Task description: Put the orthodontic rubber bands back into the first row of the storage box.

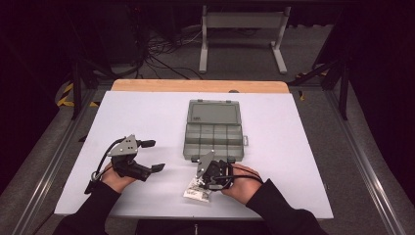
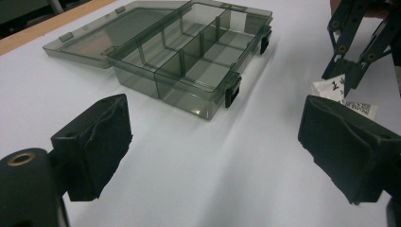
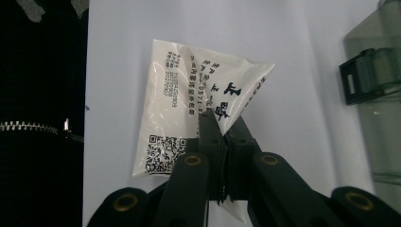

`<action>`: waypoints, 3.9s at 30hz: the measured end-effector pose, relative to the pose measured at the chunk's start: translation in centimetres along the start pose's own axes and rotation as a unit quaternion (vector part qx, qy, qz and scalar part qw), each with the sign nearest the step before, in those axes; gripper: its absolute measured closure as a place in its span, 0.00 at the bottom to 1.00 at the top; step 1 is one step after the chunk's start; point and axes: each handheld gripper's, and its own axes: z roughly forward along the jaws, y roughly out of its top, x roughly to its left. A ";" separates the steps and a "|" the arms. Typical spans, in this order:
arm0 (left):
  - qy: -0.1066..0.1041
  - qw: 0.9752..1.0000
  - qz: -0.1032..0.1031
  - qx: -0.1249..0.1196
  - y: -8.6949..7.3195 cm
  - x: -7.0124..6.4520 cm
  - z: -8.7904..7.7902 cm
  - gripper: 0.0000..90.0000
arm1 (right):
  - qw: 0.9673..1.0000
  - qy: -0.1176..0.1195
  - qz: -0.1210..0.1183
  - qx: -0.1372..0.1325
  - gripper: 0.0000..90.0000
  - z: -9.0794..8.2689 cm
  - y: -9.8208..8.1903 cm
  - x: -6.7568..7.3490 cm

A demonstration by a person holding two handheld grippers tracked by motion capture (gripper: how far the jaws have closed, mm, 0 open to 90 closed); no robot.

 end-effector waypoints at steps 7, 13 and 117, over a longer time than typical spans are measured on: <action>0.000 1.000 -0.001 0.000 0.0 0.0 0.0 0.12 | 1.000 -0.014 -0.010 -0.013 0.98 -1.9 0.6 -0.8; 0.001 1.000 -0.003 -0.001 0.0 0.0 0.0 0.12 | 0.999 -0.029 -0.004 -0.024 0.98 -3.5 0.9 -1.7; 0.000 1.000 -0.002 0.000 -0.1 0.2 0.0 0.12 | 0.989 -0.125 0.074 -0.018 0.96 -3.2 -1.6 -17.1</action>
